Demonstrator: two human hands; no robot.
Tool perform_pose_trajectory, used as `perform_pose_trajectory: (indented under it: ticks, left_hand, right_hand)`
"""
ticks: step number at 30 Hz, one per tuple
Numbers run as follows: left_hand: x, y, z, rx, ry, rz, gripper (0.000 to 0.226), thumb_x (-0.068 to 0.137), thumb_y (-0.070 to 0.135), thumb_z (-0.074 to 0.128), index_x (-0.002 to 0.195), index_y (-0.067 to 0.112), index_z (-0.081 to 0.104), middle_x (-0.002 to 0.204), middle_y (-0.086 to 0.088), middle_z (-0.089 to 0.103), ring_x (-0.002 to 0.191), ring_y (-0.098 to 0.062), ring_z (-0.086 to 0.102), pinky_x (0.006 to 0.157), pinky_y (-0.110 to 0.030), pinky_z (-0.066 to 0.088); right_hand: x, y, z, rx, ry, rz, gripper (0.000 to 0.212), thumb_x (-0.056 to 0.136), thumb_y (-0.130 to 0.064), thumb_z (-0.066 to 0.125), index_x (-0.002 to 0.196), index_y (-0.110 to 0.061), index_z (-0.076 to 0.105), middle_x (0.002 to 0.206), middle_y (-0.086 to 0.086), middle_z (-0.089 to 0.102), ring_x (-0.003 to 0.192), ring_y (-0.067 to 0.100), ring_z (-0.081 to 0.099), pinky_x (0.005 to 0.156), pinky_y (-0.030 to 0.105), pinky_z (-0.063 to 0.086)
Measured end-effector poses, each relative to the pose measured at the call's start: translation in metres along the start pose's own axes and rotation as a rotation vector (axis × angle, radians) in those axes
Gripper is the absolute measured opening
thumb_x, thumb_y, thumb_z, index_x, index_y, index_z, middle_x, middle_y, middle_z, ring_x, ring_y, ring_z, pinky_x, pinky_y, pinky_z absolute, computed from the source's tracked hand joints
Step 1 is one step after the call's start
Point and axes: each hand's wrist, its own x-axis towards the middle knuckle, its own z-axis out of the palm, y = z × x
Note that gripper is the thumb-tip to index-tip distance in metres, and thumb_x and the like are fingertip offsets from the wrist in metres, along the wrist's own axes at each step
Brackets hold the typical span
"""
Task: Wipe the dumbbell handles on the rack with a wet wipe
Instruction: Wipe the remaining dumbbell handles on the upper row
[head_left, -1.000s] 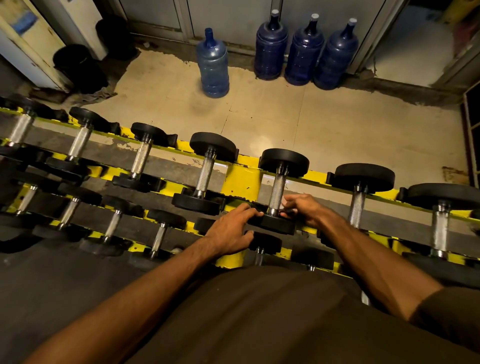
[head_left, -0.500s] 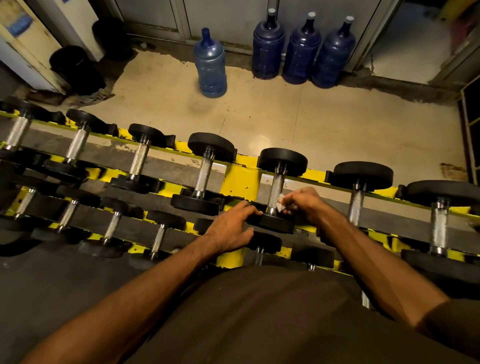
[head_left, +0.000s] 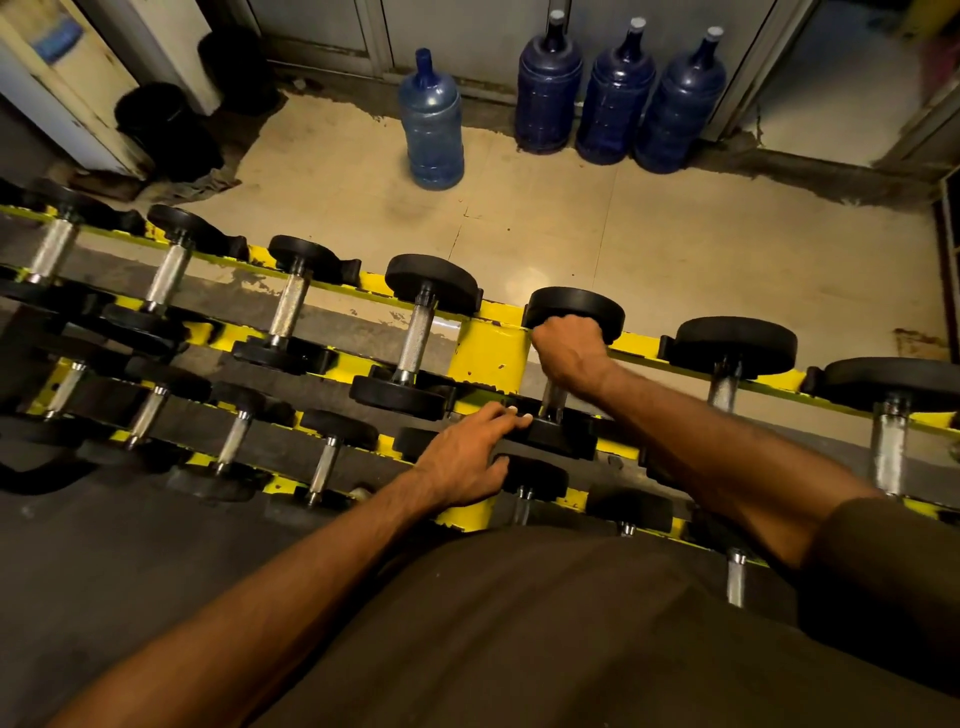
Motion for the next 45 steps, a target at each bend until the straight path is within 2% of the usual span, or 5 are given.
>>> perform_pose_trajectory:
  ticks: [7, 14, 21, 33, 45]
  left_hand:
    - [-0.007, -0.005, -0.002, 0.022, -0.059, 0.030, 0.075, 0.092, 0.021, 0.061, 0.159, 0.032, 0.028, 0.162, 0.004, 0.029, 0.143, -0.017, 0.036, 0.114, -0.041, 0.041]
    - [-0.006, -0.005, 0.000, -0.025, -0.031, 0.024, 0.072, 0.093, 0.021, 0.062, 0.157, 0.032, 0.032, 0.159, 0.005, 0.031, 0.141, -0.014, 0.037, 0.113, -0.038, 0.042]
    - [0.000, -0.006, -0.003, -0.035, -0.019, 0.006, 0.065, 0.092, 0.021, 0.061, 0.154, 0.028, 0.041, 0.151, 0.004, 0.039, 0.122, -0.013, 0.051, 0.099, -0.036, 0.052]
    - [-0.001, -0.003, -0.001, 0.015, -0.016, -0.006, 0.067, 0.093, 0.027, 0.060, 0.155, 0.032, 0.036, 0.155, 0.005, 0.037, 0.138, -0.015, 0.040, 0.108, -0.040, 0.046]
    - [-0.001, -0.006, 0.002, -0.073, -0.002, -0.016, 0.063, 0.094, 0.023, 0.062, 0.153, 0.031, 0.041, 0.149, 0.006, 0.038, 0.092, -0.004, 0.043, 0.082, -0.025, 0.048]
  right_hand:
    - [0.006, -0.016, -0.008, 0.019, -0.441, -0.283, 0.015, 0.091, -0.027, 0.063, 0.097, -0.015, 0.069, 0.090, 0.000, 0.066, 0.083, 0.019, 0.061, 0.063, 0.030, 0.049]
    - [-0.028, 0.026, 0.026, 0.409, 0.062, -0.122, 0.017, 0.088, -0.024, 0.071, 0.102, -0.015, 0.075, 0.103, 0.003, 0.067, 0.096, 0.020, 0.063, 0.074, 0.029, 0.050]
    - [-0.057, 0.028, 0.036, 0.817, -0.186, -0.088, 0.015, 0.083, -0.014, 0.077, 0.098, -0.013, 0.078, 0.096, 0.001, 0.075, 0.083, 0.006, 0.067, 0.080, 0.029, 0.059]
    - [-0.003, -0.018, -0.021, 0.262, -0.704, -0.177, 0.019, 0.097, -0.017, 0.058, 0.108, -0.005, 0.069, 0.098, 0.010, 0.069, 0.073, 0.018, 0.066, 0.064, 0.026, 0.054]
    - [-0.081, 0.027, 0.077, 1.240, -0.198, 0.328, 0.008, 0.089, -0.012, 0.069, 0.093, -0.016, 0.073, 0.093, 0.001, 0.070, 0.090, 0.013, 0.065, 0.075, 0.028, 0.054]
